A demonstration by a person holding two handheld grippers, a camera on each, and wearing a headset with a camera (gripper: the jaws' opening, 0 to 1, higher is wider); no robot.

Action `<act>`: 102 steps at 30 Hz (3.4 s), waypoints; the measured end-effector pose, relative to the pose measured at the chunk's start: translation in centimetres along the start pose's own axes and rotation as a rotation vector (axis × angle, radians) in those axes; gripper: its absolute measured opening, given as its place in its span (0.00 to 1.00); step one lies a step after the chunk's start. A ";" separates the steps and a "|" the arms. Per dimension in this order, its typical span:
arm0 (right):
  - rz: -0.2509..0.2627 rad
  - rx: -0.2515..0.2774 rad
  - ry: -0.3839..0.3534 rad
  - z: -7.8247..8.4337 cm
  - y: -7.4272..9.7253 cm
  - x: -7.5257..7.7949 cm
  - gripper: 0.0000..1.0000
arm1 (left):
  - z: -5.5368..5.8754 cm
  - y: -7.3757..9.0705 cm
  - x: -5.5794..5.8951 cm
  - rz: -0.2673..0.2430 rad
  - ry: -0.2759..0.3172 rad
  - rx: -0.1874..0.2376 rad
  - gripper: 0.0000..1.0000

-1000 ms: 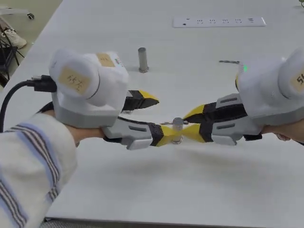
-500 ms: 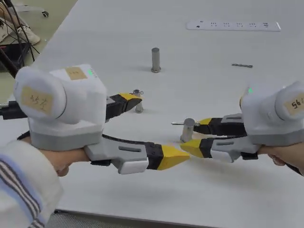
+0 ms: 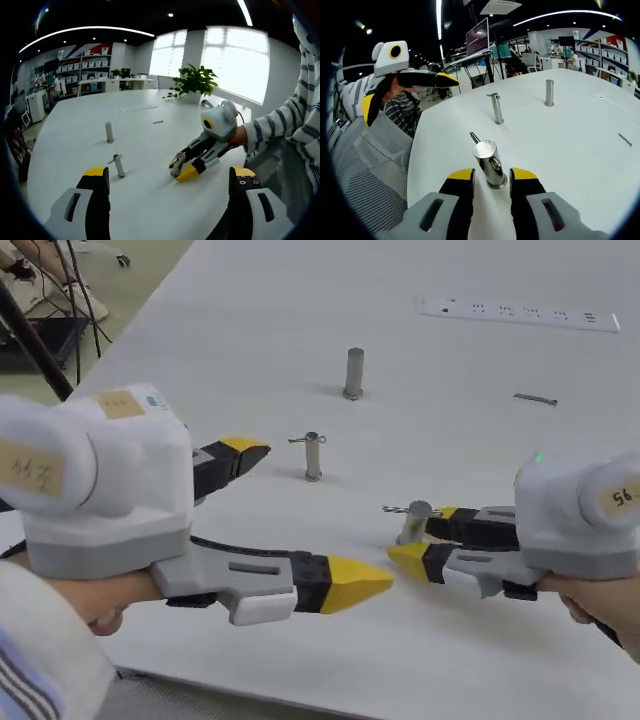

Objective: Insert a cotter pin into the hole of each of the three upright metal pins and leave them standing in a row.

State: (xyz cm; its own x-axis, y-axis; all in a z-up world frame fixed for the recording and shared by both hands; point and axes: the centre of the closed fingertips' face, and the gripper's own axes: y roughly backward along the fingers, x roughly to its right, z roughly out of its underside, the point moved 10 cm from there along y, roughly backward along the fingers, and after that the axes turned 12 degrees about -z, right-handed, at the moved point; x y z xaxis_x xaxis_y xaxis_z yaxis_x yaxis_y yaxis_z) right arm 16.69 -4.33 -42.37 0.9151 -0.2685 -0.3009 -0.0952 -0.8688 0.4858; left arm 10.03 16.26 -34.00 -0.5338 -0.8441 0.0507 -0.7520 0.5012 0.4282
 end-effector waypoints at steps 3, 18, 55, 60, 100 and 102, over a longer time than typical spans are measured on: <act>0.004 0.006 -0.012 0.0 -0.2 0.0 0.20 | 0.2 0.5 -0.6 -0.034 -0.019 -0.002 0.95; 0.055 -0.033 0.123 0.0 -0.3 -0.1 0.10 | 0.3 2.0 -2.8 -0.151 0.038 0.033 0.94; 0.164 -0.019 0.161 -3.2 -1.8 5.0 0.08 | 1.0 2.2 -3.2 -0.174 0.092 -0.019 0.95; 0.173 -0.016 0.150 -3.0 -1.8 5.3 0.08 | 1.3 2.3 -3.3 -0.175 0.098 -0.028 0.95; 0.175 0.049 0.093 -2.8 -1.1 4.5 0.21 | 1.2 2.1 -2.6 -0.147 0.093 -0.043 0.96; 0.175 0.050 0.103 -3.2 -0.6 4.1 0.23 | 1.0 2.1 -2.6 -0.147 0.091 -0.039 0.96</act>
State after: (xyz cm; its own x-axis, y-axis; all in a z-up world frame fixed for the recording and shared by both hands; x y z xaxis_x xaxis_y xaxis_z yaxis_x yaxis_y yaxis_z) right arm 21.78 -3.56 -41.32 0.9178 -0.3754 -0.1290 -0.2730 -0.8330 0.4813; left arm 9.44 19.71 -34.12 -0.3807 -0.9224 0.0654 -0.8029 0.3648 0.4715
